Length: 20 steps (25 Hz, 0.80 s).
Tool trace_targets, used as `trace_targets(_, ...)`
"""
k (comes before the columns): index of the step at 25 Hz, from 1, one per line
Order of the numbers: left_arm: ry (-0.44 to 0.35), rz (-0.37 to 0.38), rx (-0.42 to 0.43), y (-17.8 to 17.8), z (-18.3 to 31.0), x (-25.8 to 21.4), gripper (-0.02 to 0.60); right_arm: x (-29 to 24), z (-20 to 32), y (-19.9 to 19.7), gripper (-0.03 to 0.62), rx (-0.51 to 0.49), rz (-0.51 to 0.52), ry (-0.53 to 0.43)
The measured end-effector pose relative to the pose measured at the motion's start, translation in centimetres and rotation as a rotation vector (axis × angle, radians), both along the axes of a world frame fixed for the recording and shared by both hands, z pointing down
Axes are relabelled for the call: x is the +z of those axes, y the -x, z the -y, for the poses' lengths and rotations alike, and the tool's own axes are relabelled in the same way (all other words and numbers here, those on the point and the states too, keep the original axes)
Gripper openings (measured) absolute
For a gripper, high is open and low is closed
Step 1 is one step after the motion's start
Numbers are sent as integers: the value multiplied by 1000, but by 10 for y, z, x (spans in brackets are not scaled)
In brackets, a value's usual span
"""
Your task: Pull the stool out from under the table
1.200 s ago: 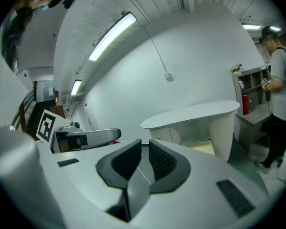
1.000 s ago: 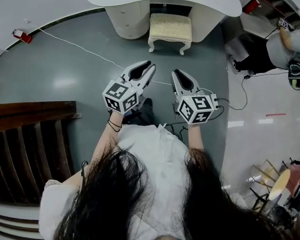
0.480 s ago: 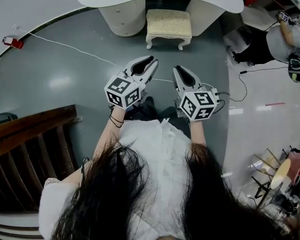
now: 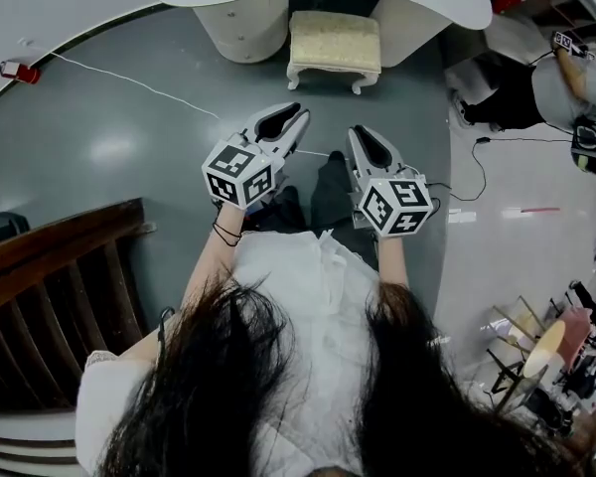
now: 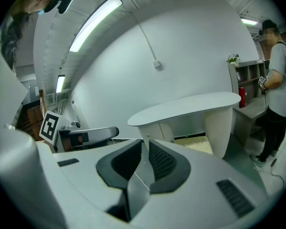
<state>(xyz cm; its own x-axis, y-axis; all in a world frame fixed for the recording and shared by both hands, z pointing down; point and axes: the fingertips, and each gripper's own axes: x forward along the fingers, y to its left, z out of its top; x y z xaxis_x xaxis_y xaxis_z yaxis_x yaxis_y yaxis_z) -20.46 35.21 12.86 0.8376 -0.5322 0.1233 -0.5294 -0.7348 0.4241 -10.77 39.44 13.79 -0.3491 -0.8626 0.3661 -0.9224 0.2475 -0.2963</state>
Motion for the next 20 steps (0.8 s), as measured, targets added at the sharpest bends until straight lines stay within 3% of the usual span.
trace_targets(10,49,57,-35,-45,45,21,84,23,66,-58,61,-29,23,42)
trace_targets(20,126,134,-102,-94,123,69,84,78,153,-140,61,-94,18,123)
